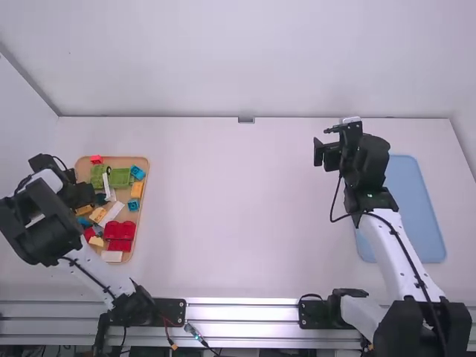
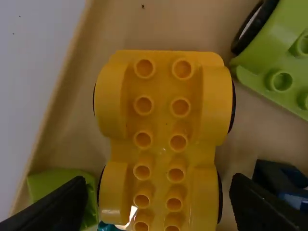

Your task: Assemble lego blocks to make yellow taxi

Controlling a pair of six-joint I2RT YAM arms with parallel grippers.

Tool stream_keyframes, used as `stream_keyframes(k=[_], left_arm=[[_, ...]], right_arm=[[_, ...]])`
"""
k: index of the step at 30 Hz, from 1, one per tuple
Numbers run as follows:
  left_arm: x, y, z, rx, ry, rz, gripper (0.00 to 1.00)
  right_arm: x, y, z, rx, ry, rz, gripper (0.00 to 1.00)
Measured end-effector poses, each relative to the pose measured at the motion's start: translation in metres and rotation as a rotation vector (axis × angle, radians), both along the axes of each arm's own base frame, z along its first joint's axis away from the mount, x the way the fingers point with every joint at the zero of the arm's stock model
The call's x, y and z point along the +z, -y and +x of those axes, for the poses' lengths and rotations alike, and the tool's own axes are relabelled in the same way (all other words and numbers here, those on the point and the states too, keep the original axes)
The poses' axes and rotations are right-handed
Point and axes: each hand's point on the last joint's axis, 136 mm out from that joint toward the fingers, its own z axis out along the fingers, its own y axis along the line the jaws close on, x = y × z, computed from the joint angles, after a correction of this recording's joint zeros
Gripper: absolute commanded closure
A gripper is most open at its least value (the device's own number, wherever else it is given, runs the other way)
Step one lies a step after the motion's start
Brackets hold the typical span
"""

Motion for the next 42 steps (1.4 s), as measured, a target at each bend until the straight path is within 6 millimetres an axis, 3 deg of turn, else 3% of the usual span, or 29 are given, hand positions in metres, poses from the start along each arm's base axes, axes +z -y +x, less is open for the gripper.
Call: stream_keyframes(k=[10, 18, 28, 32, 36, 39, 42], left_arm=[[-0.011, 0.002, -0.001, -0.009, 0.017, 0.008, 0.19], [-0.014, 0.001, 0.002, 0.005, 0.066, -0.008, 0.27], [-0.012, -0.002, 0.006, 0.030, 0.091, -0.001, 0.56], [-0.013, 0.000, 0.003, 0.071, 0.089, -0.021, 0.79], [-0.009, 0.002, 0.002, 0.122, 0.087, -0.052, 0.85], [0.003, 0.009, 0.010, 0.113, 0.127, -0.079, 0.85], [0.040, 0.019, 0.025, 0.062, 0.224, -0.081, 0.89]], right_arm=[[0.001, 0.000, 0.000, -0.005, -0.001, 0.022, 0.01], [0.001, 0.000, 0.000, -0.007, -0.001, 0.026, 0.01], [0.002, 0.000, 0.000, -0.008, 0.002, 0.028, 0.01], [0.002, 0.000, 0.001, -0.008, 0.003, 0.028, 0.01], [0.002, 0.000, 0.000, -0.007, 0.002, 0.028, 0.01], [0.001, 0.000, 0.001, -0.007, 0.002, 0.027, 0.01], [0.001, 0.000, 0.001, -0.008, 0.001, 0.027, 0.01]])
